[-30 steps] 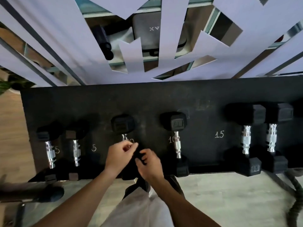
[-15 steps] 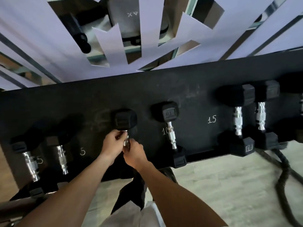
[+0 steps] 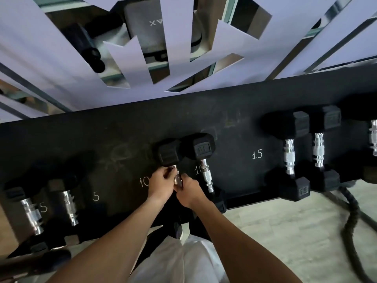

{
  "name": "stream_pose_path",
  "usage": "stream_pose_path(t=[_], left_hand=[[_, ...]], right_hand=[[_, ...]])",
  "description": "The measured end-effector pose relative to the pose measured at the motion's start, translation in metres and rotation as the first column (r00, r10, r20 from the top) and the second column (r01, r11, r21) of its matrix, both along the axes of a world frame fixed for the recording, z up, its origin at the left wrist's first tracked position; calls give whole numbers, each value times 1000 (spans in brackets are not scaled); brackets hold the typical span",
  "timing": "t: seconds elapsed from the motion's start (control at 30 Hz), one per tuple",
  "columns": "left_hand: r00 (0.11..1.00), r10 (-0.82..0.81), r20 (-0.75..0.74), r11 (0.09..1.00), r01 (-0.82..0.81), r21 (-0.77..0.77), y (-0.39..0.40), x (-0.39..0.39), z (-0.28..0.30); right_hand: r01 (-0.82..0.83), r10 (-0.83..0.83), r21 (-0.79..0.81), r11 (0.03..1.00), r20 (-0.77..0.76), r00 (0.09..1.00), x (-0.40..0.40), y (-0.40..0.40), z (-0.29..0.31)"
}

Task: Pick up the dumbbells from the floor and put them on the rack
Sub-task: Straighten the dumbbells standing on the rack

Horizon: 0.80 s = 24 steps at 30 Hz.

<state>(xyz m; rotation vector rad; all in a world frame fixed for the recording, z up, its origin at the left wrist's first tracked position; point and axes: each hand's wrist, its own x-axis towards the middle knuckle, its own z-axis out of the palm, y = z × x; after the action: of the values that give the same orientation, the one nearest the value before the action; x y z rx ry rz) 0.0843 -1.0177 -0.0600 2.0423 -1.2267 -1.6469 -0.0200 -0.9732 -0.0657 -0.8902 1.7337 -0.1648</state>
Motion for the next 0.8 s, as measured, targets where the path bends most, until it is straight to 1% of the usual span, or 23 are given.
stream_pose_path(t=[0.1, 0.2, 0.27, 0.37, 0.4, 0.47, 0.53, 0.67, 0.8], left_hand=[[999, -33, -4, 999, 33, 11, -1, 2, 1], [998, -60, -22, 996, 61, 61, 2, 4, 2], [996, -94, -7, 992, 94, 82, 4, 6, 8], [998, -62, 2, 995, 62, 84, 8, 21, 20], [999, -54, -1, 995, 54, 90, 9, 29, 22], [1000, -29, -3, 995, 30, 98, 10, 52, 33], [1000, -9, 10, 997, 8, 75, 12, 83, 39], [995, 3, 96, 1000, -2, -4, 20, 161, 48], [988, 26, 153, 997, -15, -74, 33, 247, 51]], right_hand=[[28, -27, -24, 999, 34, 999, -3, 2, -3], [40, -39, -66, 997, 17, 999, 1, 10, -4], [62, -67, -122, 991, -35, 997, 8, 17, -2], [120, -174, -281, 952, -176, 969, 20, 21, 14], [122, -191, -321, 939, -192, 963, 24, 20, 20], [81, -152, -360, 930, -173, 973, 37, 12, 32], [23, -68, -323, 946, -129, 989, 57, 1, 39], [-152, 148, -165, 975, -38, 988, 114, -19, 40], [-199, 199, -69, 978, -10, 980, 189, -27, 35]])
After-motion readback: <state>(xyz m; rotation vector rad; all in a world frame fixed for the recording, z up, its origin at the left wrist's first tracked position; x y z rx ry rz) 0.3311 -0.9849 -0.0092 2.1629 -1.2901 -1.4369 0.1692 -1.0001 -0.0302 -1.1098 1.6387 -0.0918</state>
